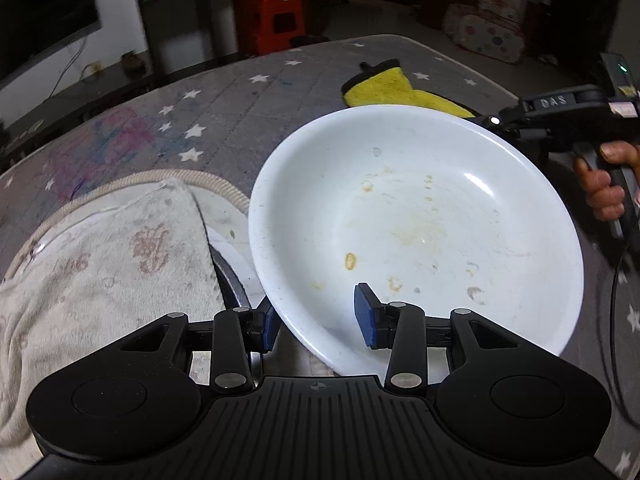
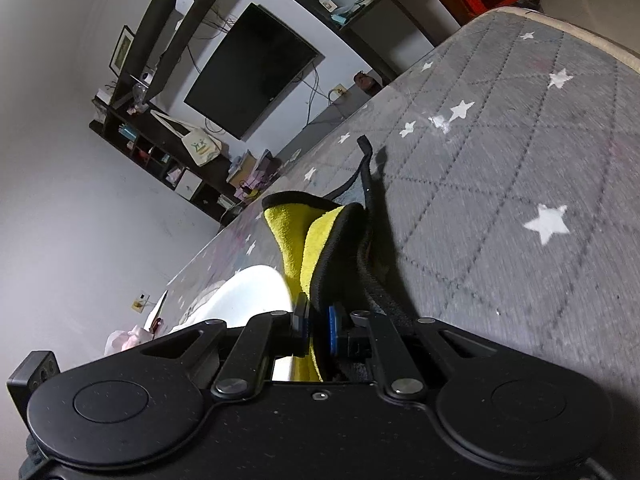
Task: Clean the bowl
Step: 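Carry the cloth with the right gripper over the white bowl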
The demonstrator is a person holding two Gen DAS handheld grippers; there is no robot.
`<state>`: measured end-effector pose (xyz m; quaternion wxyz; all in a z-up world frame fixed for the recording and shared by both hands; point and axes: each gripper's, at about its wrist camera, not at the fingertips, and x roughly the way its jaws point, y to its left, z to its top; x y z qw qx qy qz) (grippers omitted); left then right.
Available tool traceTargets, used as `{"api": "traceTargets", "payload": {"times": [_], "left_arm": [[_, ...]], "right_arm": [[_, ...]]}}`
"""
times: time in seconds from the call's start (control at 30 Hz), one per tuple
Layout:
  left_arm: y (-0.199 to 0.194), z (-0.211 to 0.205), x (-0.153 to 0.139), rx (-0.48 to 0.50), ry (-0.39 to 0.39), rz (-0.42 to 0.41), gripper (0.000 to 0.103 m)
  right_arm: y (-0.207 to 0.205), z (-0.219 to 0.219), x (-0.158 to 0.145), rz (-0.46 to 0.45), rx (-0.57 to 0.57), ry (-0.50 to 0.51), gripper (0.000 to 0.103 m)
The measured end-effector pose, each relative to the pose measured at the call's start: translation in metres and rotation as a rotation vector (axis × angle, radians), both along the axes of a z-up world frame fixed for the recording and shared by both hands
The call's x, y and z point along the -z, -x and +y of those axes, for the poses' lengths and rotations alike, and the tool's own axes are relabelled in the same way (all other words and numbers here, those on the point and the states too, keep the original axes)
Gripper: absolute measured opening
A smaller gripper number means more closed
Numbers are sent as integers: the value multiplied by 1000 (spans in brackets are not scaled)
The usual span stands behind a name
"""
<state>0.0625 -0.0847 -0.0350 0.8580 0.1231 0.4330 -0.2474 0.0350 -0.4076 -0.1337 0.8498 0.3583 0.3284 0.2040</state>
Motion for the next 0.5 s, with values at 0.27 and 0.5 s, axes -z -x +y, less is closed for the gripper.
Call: {"api": "traceTargets", "payload": {"times": [0.27, 0.5], "left_arm": [[17, -15, -3, -180, -41, -6, 43], [32, -16, -1, -307, 28, 38, 43]], "right_arm": [[19, 1, -3, -6, 28, -2, 10], [38, 7, -7, -11, 49, 17, 10]]}}
